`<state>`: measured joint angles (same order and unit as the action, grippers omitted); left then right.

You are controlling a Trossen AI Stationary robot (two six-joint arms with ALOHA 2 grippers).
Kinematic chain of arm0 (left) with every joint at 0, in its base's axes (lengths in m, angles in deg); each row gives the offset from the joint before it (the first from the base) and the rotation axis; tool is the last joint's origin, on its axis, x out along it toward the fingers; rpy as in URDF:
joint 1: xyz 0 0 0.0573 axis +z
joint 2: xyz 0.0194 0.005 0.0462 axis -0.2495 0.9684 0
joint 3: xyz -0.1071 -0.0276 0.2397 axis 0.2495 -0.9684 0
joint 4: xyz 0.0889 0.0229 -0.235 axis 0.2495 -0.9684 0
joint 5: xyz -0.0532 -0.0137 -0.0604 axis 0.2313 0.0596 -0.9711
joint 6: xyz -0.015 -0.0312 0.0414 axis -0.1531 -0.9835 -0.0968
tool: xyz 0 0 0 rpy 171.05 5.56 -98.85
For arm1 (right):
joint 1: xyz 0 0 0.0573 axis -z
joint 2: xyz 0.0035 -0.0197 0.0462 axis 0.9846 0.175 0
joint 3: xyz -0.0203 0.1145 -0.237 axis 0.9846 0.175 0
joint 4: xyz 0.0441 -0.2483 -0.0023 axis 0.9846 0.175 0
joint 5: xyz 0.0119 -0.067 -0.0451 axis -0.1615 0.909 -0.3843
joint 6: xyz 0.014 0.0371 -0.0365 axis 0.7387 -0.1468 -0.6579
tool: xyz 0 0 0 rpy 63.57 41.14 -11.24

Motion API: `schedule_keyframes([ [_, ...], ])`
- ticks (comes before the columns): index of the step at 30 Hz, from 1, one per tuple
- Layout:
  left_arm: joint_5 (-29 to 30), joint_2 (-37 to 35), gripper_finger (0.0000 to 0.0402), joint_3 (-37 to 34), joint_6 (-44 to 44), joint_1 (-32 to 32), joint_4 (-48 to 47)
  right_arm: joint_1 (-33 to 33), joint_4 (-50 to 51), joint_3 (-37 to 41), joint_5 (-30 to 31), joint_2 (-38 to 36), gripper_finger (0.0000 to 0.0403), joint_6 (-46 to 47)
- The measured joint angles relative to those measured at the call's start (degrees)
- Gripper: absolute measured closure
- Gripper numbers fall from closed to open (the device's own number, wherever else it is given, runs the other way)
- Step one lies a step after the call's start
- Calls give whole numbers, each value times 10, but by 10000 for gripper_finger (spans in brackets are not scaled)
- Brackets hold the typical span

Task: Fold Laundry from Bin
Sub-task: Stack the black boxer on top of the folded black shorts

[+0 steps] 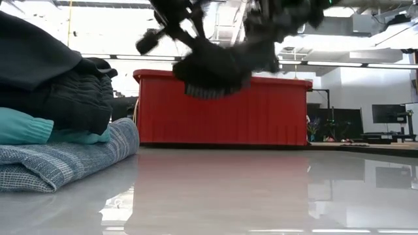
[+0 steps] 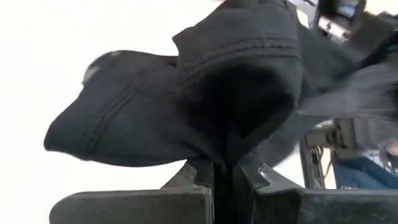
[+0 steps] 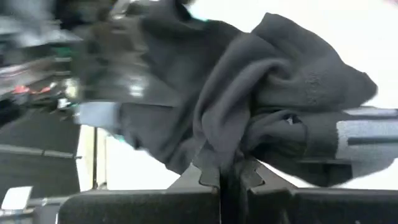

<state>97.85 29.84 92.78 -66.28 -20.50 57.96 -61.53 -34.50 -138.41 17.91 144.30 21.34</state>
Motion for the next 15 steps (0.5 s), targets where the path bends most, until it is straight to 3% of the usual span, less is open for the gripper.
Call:
schedule_keyframes([
  [6, 14, -71, 401, 0, -41, -64, -126, -93, 32, -140, 44, 39, 377, 1],
  [15, 76, -148, 401, 1, -206, -217, -300, -200, 38, -313, 79, 178, 377, 43],
])
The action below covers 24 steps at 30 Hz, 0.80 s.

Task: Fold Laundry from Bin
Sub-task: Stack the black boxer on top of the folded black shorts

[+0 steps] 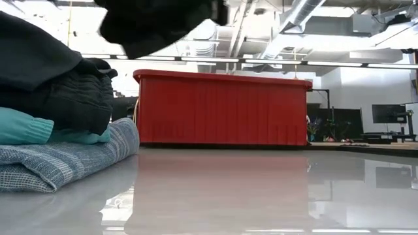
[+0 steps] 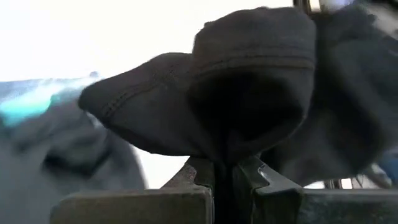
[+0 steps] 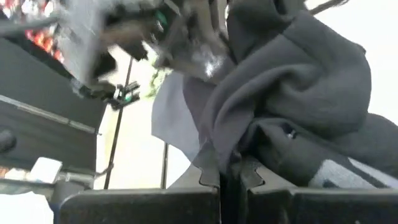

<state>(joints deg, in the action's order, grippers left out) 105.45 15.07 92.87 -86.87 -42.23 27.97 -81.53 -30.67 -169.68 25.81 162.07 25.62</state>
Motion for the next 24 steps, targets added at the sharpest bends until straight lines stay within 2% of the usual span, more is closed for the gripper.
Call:
schedule_keyframes([
  [10, 4, -5, 401, 0, -228, -177, -184, -63, 31, -195, 7, 170, 377, 7],
  [15, -43, -2, 401, 0, -221, -212, -217, -65, 37, -234, 6, 217, 377, 18],
  [17, -50, 5, 401, 0, -217, -218, -229, -63, 33, -235, -6, 231, 377, 25],
  [21, -110, 6, 400, 0, -214, -243, -282, -61, 30, -236, -19, 246, 377, 36],
  [24, -133, 7, 396, 0, -223, -267, -303, -57, 23, -236, -21, 249, 377, 37],
])
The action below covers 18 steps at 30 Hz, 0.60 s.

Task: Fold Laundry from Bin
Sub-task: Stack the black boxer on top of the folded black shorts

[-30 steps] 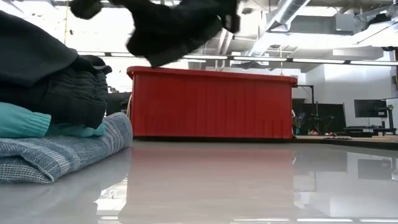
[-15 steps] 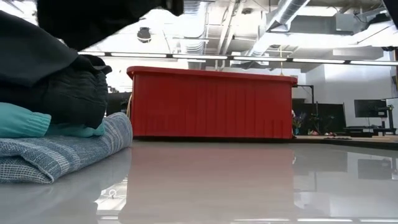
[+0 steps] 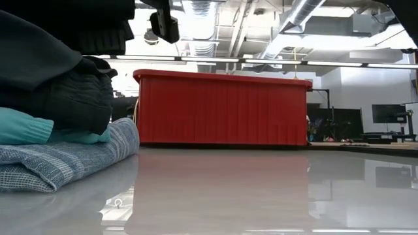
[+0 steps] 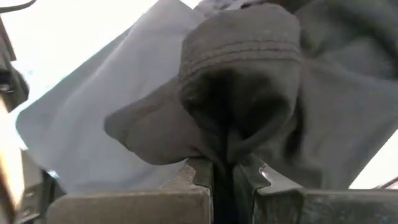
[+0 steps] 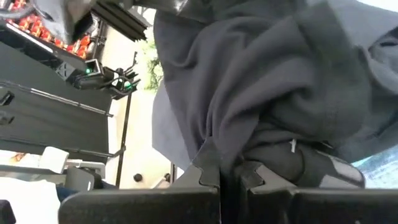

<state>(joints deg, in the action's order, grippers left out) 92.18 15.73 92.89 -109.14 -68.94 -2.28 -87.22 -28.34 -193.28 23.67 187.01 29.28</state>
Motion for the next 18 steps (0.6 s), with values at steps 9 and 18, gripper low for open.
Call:
schedule_keyframes([
  [9, -12, 16, 396, 0, 0, -24, -7, 2, -23, 0, 0, 0, 377, 7],
  [18, -29, 16, 396, -31, -5, -32, 5, -9, -49, 0, -5, 50, 377, 36],
])
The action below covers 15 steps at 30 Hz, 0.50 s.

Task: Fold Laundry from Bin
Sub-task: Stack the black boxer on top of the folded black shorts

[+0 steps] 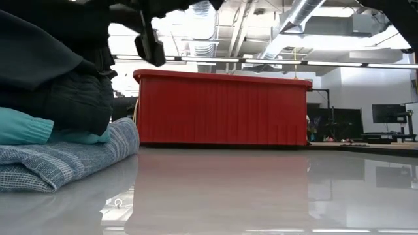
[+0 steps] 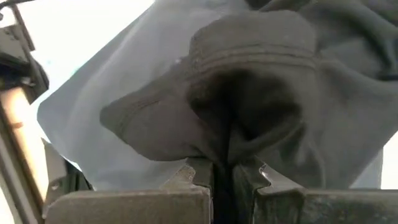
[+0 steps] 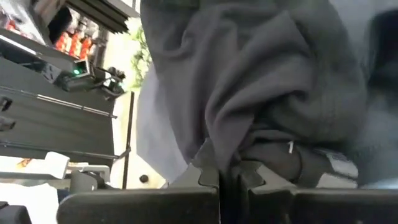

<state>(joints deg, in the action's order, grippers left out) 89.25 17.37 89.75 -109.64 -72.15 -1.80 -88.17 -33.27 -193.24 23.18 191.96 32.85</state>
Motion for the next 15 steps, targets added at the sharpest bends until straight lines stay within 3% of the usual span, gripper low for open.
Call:
schedule_keyframes([
  [7, 10, 0, 379, -10, 12, -8, 5, 4, 12, 0, -1, 17, 291, 14],
  [15, -17, 0, 253, -10, 24, -9, 6, 25, 11, 0, -5, 11, 168, 6],
])
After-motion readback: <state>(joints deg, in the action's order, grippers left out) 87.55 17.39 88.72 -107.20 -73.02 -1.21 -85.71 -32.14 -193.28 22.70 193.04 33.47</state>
